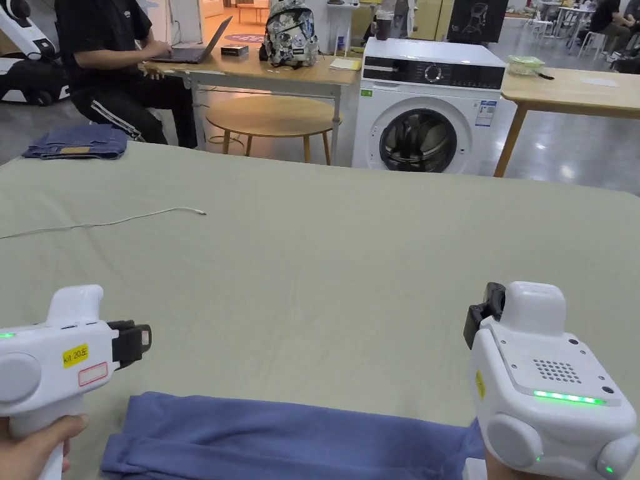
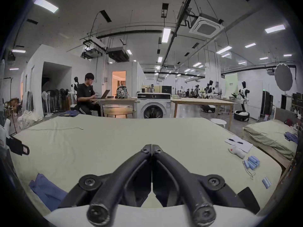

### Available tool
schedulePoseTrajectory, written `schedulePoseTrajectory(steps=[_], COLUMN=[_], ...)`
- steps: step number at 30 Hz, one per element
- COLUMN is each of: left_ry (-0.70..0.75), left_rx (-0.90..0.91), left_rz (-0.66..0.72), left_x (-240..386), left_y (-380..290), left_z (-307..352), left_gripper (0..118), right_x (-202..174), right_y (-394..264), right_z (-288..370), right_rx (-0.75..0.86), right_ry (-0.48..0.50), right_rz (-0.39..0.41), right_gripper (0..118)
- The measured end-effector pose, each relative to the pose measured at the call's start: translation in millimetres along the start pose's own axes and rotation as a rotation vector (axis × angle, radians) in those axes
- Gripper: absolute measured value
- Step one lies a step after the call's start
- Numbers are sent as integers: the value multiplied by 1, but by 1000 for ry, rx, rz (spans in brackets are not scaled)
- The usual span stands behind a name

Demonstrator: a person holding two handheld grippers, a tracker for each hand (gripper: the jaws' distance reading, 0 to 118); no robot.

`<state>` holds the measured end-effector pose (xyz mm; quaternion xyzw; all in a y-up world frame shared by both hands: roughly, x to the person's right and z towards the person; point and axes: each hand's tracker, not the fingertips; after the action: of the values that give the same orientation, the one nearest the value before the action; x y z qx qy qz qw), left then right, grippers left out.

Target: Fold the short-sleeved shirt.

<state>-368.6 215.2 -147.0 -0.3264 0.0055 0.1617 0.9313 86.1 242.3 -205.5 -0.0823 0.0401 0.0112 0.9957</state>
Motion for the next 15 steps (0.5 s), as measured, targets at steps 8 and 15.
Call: schedulePoseTrajectory(steps=[8, 15], left_ry=[-228, -350], left_rx=[-298, -475], left_rz=[246, 387], left_x=[-87, -93], left_y=[-16, -44], left_z=[-36, -45], left_gripper=[20, 74], right_x=[-11, -14], right_y=[-11, -18], right_z=[-8, -11], right_rx=[-39, -68], right_ry=[28, 41], right_rz=[14, 35], right_gripper=[0, 0])
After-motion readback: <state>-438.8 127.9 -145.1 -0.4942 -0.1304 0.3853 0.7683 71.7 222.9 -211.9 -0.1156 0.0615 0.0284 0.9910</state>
